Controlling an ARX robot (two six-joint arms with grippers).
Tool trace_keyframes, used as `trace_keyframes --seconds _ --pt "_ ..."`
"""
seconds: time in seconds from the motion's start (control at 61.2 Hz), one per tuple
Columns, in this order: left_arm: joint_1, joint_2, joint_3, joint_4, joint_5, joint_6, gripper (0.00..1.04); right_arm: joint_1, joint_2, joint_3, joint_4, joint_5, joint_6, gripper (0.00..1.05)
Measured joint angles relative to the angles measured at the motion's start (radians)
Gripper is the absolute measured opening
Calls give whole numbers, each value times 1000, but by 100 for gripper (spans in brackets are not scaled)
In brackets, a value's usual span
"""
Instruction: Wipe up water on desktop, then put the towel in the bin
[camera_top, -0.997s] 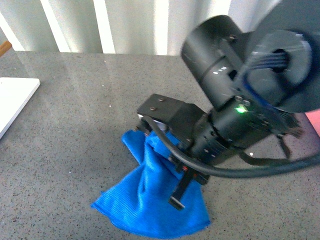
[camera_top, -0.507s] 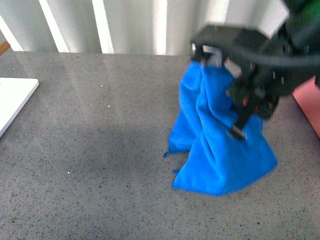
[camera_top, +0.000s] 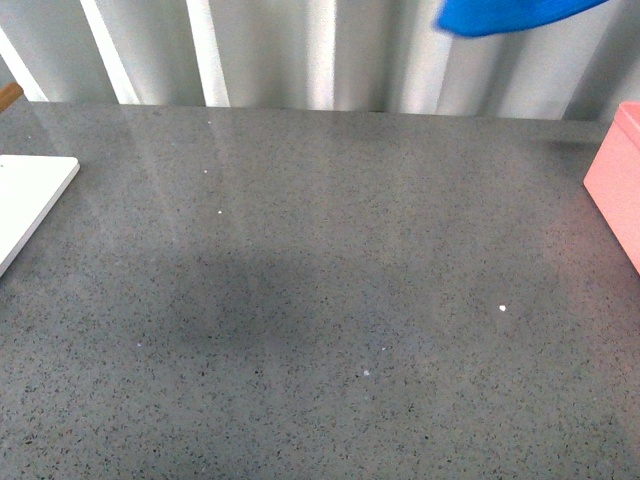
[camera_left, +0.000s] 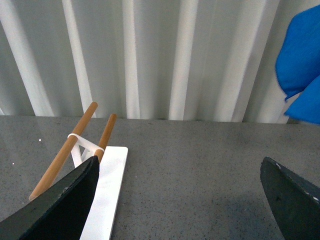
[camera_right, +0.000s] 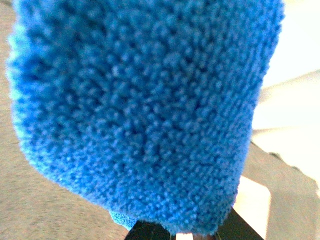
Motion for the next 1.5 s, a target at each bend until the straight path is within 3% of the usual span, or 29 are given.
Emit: trace_keyframes --seconds 0.098,0.229,0.523,0.719,0.948,1.504 --pt "0 0 0 0 0 0 98 -58 -14 60 -86 121 117 3" --pt "0 0 0 0 0 0 98 -151 -105 19 -208 149 283 3" --pt "0 0 0 0 0 0 98 -232 -291 -298 -259 18 463 3" --pt "0 0 0 0 0 0 98 -319 -250 -344 -192 -5 425 3" --pt "0 0 0 0 0 0 98 -454 -164 -325 -128 42 316 3" --pt "0 0 0 0 0 0 98 -563 -89 -309 -45 11 185 6"
